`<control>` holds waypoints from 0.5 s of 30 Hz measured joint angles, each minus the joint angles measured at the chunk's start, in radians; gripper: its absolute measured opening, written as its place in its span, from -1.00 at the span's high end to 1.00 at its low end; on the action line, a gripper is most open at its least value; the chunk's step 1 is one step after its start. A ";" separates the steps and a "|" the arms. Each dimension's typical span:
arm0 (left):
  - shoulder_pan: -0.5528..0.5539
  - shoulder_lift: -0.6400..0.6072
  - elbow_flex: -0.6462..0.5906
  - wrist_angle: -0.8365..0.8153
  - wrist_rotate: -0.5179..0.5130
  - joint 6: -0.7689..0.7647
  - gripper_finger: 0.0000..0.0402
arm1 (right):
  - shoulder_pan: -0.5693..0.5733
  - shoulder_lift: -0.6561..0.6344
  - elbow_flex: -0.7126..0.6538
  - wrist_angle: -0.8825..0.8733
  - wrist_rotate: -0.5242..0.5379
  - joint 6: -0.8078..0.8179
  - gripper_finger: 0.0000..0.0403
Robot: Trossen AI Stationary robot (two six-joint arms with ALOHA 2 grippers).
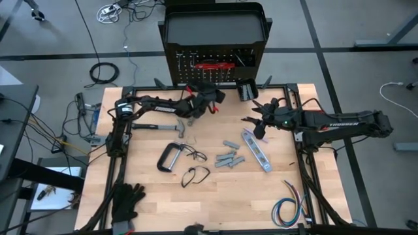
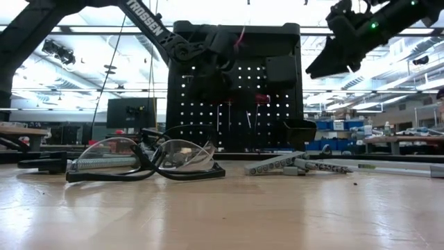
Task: Hang tools onto peg board
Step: Unhang the T-shaped metric hex key
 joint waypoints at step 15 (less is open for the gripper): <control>0.120 0.000 0.000 -0.024 0.037 -0.024 -0.46 | -0.023 0.000 -0.053 0.086 -0.003 -0.032 -0.14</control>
